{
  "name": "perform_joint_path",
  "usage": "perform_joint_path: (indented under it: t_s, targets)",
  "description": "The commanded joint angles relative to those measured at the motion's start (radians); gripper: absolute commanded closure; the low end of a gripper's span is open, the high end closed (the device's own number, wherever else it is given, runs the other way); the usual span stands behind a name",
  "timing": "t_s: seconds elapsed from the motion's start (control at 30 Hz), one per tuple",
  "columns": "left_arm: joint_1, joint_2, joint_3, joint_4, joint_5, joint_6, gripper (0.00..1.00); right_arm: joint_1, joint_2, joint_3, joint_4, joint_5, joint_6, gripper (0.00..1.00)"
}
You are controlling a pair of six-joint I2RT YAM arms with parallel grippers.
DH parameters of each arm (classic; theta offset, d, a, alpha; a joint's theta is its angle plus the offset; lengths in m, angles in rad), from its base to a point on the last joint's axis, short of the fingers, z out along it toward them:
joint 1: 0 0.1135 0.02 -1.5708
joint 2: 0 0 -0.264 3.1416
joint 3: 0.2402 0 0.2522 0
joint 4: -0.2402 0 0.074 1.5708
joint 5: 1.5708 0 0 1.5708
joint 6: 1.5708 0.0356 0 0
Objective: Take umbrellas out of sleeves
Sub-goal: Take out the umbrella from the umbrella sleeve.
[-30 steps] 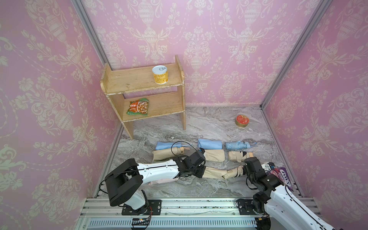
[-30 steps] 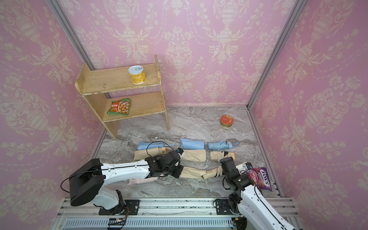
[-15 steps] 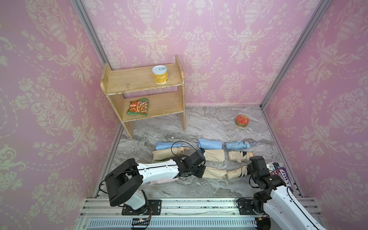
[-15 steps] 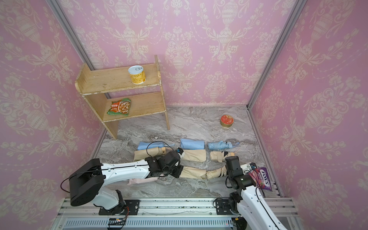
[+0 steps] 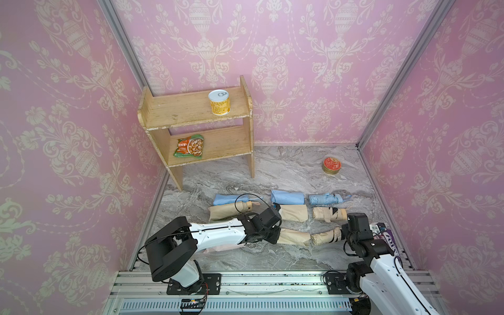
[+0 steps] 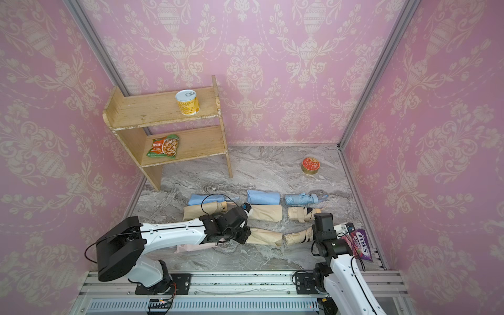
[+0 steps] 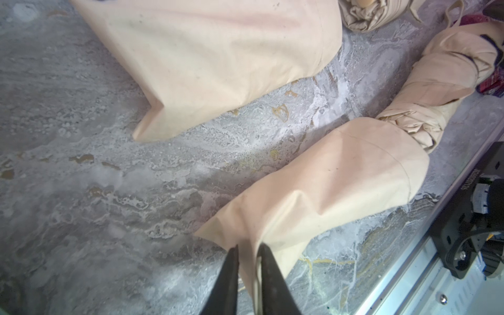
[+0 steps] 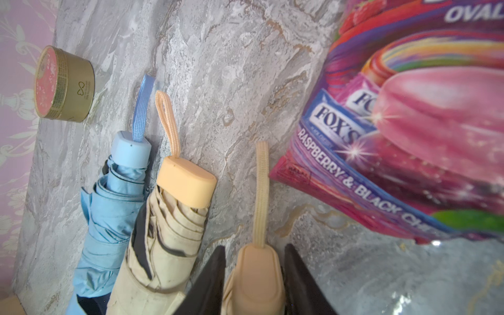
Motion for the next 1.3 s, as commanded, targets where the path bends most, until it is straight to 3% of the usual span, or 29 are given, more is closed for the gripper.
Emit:
perform_joint_path:
  t_s: [0.0, 0.13, 0.3, 0.53, 0.63, 0.9, 1.1, 1.27]
  targets:
    - [-0.006, -0.017, 0.016, -0.015, -0.034, 0.006, 0.72, -0.011, -0.005, 0.044, -0.004, -0.006, -0.04, 0.53]
    - [-0.006, -0.054, 0.017, -0.034, -0.073, 0.02, 0.55, -0.014, -0.022, 0.094, -0.031, -0.01, -0.096, 0.36]
    - [-0.004, -0.124, 0.007, -0.074, -0.162, 0.042, 0.43, -0.014, -0.011, 0.193, -0.034, -0.058, -0.247, 0.22]
    - [0.001, -0.289, -0.061, -0.097, -0.344, 0.052, 0.23, -0.005, 0.152, 0.351, 0.08, -0.381, -0.495, 0.05]
    - [0.016, -0.38, -0.12, -0.101, -0.413, 0.05, 0.17, 0.063, 0.228, 0.435, 0.085, -0.432, -0.584, 0.01]
    - [0.15, -0.573, -0.208, -0.148, -0.454, 0.02, 0.11, 0.402, 0.397, 0.579, 0.106, -0.306, -0.781, 0.0]
    - [0.245, -0.622, -0.227, -0.161, -0.437, 0.026, 0.08, 0.564, 0.538, 0.641, 0.143, -0.274, -0.826, 0.0]
    - [0.304, -0.601, -0.213, -0.149, -0.396, 0.043, 0.05, 0.64, 0.626, 0.684, 0.16, -0.253, -0.848, 0.0]
